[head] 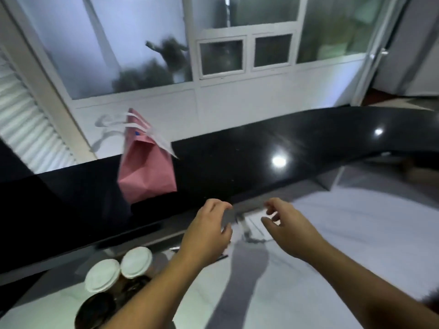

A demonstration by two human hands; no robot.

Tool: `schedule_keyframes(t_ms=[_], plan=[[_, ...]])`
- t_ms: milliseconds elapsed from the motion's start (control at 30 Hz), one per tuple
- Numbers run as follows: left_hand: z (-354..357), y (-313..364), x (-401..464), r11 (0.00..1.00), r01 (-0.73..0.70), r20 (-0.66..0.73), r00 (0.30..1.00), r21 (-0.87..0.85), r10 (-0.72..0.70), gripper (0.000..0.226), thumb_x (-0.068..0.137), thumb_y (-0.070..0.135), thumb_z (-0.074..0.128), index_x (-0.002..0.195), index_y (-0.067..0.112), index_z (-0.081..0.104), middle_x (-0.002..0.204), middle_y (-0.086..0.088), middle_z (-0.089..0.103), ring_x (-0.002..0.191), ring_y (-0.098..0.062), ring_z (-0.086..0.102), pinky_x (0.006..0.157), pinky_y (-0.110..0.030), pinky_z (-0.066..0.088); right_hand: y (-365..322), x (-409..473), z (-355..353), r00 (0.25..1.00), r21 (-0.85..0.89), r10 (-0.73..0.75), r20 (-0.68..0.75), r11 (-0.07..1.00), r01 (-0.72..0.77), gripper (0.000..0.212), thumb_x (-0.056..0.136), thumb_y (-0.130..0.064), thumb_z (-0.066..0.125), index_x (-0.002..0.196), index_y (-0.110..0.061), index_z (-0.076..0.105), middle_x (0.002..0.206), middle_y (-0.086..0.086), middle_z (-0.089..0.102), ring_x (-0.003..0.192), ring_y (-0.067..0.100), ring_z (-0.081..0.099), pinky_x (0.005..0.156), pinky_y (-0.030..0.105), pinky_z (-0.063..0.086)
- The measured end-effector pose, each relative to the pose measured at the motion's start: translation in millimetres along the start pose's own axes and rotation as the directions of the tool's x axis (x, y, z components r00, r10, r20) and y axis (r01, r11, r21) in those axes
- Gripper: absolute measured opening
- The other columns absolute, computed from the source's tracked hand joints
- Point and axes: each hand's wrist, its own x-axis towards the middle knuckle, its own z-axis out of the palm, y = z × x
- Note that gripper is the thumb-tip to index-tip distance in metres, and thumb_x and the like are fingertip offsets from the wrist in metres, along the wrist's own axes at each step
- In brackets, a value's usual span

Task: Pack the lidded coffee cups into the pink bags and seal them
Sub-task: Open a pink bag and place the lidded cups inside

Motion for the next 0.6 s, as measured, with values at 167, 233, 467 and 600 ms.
schedule_keyframes(t_ms=[167,233,467,600], plan=[[60,85,2,0.991,-0.112,0.148,0.984,0.070,0.101,0.041,0.099,0.035,0.059,0.138,0.035,0.048,0.139,0.016,0.043,0.125,-0.009,0.050,0.093,-0.026,0.048,68,-71,-36,0.993,-0.100,0.115,-0.036,0.988,-0.118,0.039,0.101,-0.042,0.056,0.138,-0.030,0.049,0.126,-0.009,0.058,0.111,0.012,0.057,0.086,0.028,0.049],[82,122,1,0.979,-0.175,0.188,0.970,0.103,0.153,0.041,0.099,0.035,0.058,0.138,0.034,0.048,0.141,0.014,0.044,0.126,-0.013,0.050,0.091,-0.026,0.045,97,-98,-56,0.984,-0.132,0.164,-0.065,0.976,-0.171,0.040,0.102,-0.043,0.053,0.139,-0.032,0.046,0.130,-0.009,0.057,0.116,0.012,0.055,0.087,0.029,0.049],[168,270,-15,0.919,-0.369,0.315,0.896,0.139,0.312,0.047,0.098,0.036,0.054,0.144,0.031,0.045,0.144,0.010,0.046,0.126,-0.017,0.050,0.098,-0.034,0.049,201,-209,-146,0.926,-0.259,0.321,-0.197,0.894,-0.365,0.046,0.100,-0.041,0.051,0.144,-0.029,0.044,0.137,-0.006,0.054,0.122,0.021,0.051,0.095,0.037,0.050],[223,363,-33,0.848,-0.512,0.368,0.821,0.135,0.437,0.049,0.099,0.039,0.050,0.147,0.029,0.042,0.144,0.008,0.046,0.124,-0.020,0.050,0.098,-0.037,0.048,256,-282,-199,0.874,-0.307,0.392,-0.288,0.826,-0.472,0.037,0.098,-0.036,0.050,0.134,-0.027,0.049,0.129,-0.002,0.058,0.112,0.024,0.054,0.089,0.040,0.052]])
